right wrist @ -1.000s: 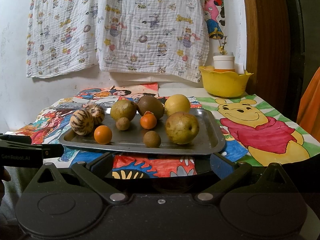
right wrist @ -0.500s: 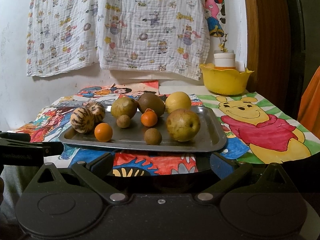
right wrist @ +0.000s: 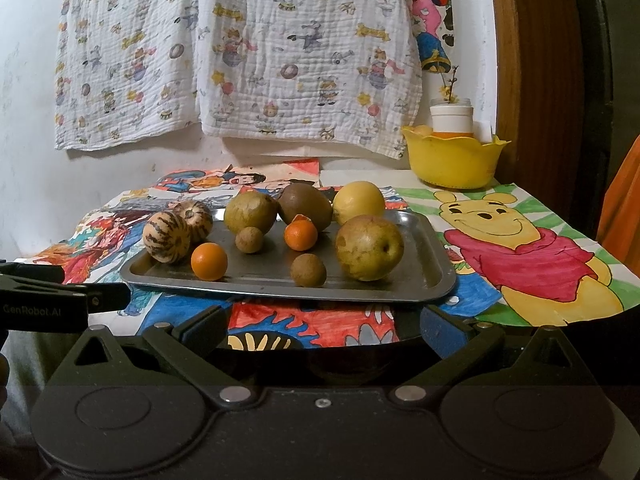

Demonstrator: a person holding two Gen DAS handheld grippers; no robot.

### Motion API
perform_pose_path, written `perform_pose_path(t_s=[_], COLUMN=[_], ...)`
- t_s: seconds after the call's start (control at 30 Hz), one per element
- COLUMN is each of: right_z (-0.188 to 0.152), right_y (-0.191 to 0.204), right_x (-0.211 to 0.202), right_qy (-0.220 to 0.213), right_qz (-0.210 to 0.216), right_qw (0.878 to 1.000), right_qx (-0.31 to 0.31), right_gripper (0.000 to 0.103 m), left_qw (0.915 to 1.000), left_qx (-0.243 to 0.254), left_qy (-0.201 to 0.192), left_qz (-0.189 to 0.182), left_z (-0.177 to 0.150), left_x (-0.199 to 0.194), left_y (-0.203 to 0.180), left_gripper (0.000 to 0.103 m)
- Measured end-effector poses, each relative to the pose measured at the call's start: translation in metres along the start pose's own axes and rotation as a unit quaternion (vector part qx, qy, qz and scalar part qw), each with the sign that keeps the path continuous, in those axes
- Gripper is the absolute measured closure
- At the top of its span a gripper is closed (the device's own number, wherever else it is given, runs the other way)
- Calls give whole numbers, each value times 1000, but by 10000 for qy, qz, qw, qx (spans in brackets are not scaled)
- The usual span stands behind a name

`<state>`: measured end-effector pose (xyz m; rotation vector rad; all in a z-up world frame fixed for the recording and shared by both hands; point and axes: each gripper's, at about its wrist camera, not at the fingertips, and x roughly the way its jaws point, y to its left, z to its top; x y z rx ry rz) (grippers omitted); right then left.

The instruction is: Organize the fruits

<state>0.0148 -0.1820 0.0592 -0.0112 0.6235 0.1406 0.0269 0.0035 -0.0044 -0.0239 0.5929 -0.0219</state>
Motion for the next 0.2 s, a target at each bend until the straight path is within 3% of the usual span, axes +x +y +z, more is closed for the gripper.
perform_pose_path(t_s=[0.2], right_z=[0], right_y=[1], right_x=[0], right_qy=[0], right_qz=[-7], right_qw=[10000], right_qx=[6], right_gripper=[1], left_qw=[10000], left_qx=[-25], left_qy=[9], left_qz=[3], left_z=[0], left_x=[1], left_y=[0], left_gripper=[1])
